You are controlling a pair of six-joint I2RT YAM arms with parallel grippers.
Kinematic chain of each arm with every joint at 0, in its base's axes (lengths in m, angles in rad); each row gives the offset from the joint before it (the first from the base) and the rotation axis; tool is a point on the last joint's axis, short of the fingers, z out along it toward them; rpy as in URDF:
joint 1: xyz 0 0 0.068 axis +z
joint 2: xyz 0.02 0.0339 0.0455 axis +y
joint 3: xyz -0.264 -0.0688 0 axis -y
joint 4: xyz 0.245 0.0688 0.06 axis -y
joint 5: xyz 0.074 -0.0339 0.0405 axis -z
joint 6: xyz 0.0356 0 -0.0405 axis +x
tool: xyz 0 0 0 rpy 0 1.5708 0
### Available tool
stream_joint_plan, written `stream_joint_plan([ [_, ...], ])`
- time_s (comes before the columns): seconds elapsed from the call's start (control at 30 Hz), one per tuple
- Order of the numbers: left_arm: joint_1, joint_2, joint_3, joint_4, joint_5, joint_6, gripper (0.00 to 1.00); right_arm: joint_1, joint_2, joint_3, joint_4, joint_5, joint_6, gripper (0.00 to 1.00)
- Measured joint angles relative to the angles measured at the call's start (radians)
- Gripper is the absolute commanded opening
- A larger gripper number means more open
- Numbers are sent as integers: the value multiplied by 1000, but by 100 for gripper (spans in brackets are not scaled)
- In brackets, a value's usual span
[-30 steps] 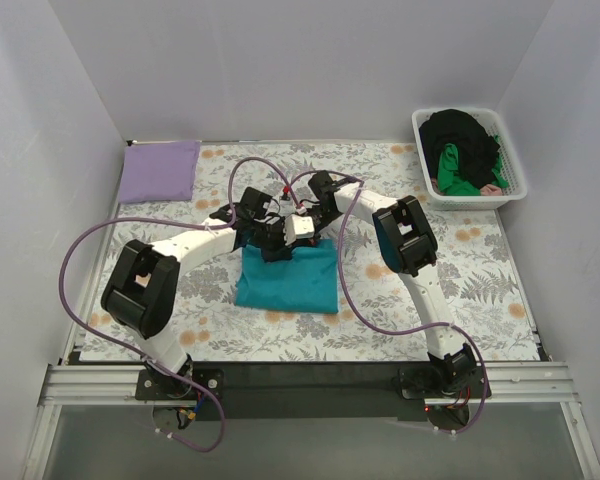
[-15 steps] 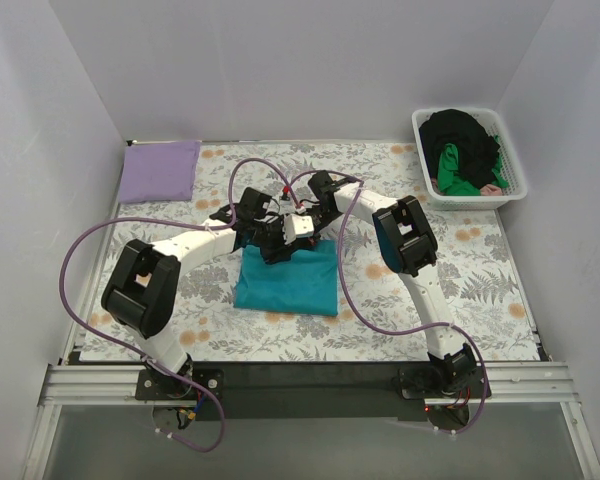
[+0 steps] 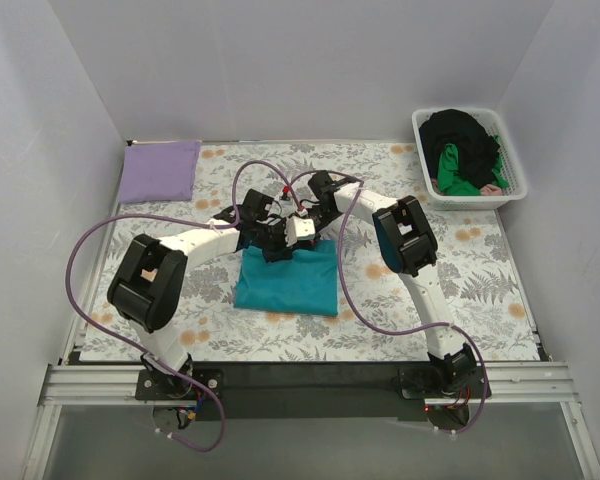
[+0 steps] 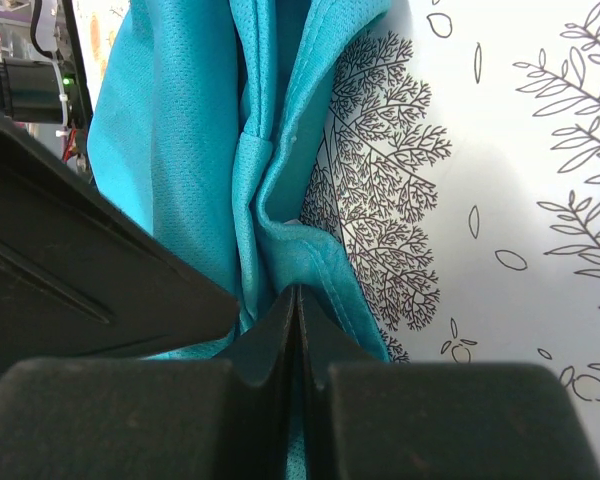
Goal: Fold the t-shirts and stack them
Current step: Fold the tshirt
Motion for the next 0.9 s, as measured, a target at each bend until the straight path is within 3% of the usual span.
stream_joint_plan([
  [0.03,0,0,0,-2,3,0,15,0,0,0,0,0,0,8],
  [0.07,0,0,0,-3,6,0,4,0,0,0,0,0,-1,8],
  [0.1,0,0,0,-3,8,-3,0,0,0,0,0,0,-2,8],
  [0.57,-5,-128,0,-11,10,13,0,1,-7,-12,2,-3,-25,8],
  [0.9,-5,-101,-5,108,-59,23,0,2,-13,-18,0,2,-37,8],
])
